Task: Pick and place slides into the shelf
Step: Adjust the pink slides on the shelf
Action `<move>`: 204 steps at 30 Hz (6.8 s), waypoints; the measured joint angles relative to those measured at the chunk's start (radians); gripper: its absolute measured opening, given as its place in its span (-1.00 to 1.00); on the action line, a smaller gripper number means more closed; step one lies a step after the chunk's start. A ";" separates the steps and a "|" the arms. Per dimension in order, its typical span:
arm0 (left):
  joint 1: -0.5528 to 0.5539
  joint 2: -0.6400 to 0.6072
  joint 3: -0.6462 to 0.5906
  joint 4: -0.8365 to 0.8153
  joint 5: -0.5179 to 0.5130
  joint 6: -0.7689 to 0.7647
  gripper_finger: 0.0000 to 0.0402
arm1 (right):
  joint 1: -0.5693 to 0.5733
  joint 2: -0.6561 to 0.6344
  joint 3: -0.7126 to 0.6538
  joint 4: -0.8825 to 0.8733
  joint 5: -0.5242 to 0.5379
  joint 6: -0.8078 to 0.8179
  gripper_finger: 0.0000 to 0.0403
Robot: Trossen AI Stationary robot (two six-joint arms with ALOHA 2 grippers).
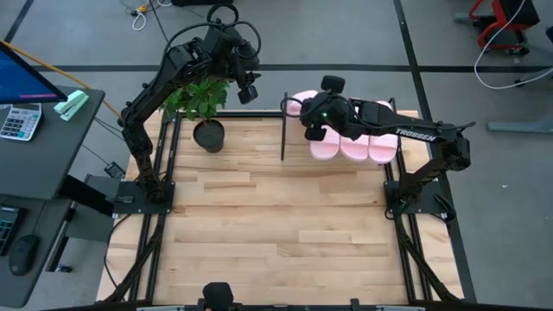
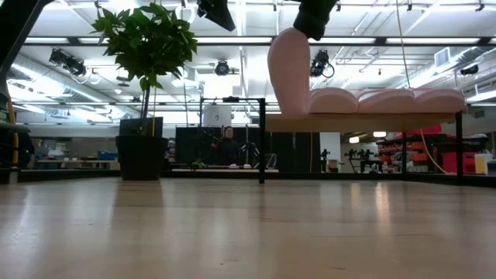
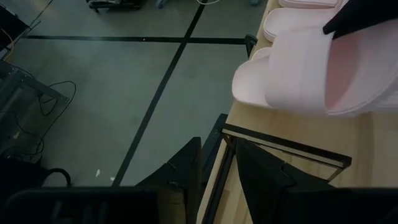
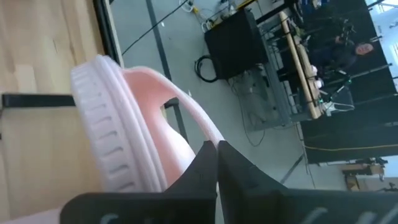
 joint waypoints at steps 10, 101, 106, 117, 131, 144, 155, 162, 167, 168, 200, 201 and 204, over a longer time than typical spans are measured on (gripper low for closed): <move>0.000 0.000 0.000 0.001 0.000 -0.002 -0.47 | -0.092 -0.001 -0.005 0.114 -0.041 0.001 -1.00; 0.000 0.000 0.000 0.001 0.000 -0.003 -0.47 | -0.148 -0.002 -0.261 0.005 -0.376 0.068 -0.90; 0.000 0.000 0.000 0.000 0.000 -0.003 -0.47 | -0.147 -0.001 -0.233 -0.052 -0.385 0.068 -0.72; 0.000 0.000 0.000 0.000 0.000 -0.002 -0.47 | -0.147 0.002 -0.077 -0.201 -0.389 0.071 -0.40; 0.003 0.000 0.000 0.001 0.000 0.000 -0.47 | -0.163 0.073 -0.053 0.090 -0.583 0.072 -0.75; 0.007 0.000 0.000 0.001 0.000 -0.002 -0.47 | -0.196 0.170 -0.053 0.139 -0.591 0.071 -0.83; 0.007 0.000 0.000 -0.002 0.000 -0.002 -0.47 | -0.204 0.222 -0.046 0.091 -0.636 0.095 -0.97; 0.007 0.000 0.000 -0.002 0.000 -0.001 -0.47 | -0.220 0.221 -0.047 0.039 -0.653 0.129 -0.99; 0.007 0.000 0.000 -0.002 0.000 -0.001 -0.47 | -0.224 0.222 -0.048 0.023 -0.656 0.130 -0.99; 0.007 0.000 0.000 -0.002 0.000 0.000 -0.47 | -0.224 0.222 -0.048 0.017 -0.655 0.131 -0.99; 0.007 0.000 0.000 -0.025 0.000 0.000 -0.47 | -0.220 0.164 -0.081 -0.104 -0.635 0.131 -0.85; 0.007 0.000 0.000 -0.025 0.000 0.000 -0.47 | -0.220 0.156 -0.083 -0.118 -0.645 0.130 -0.84; 0.007 0.000 0.000 -0.025 0.000 0.000 -0.47 | -0.220 0.141 -0.082 -0.095 -0.720 0.129 -0.80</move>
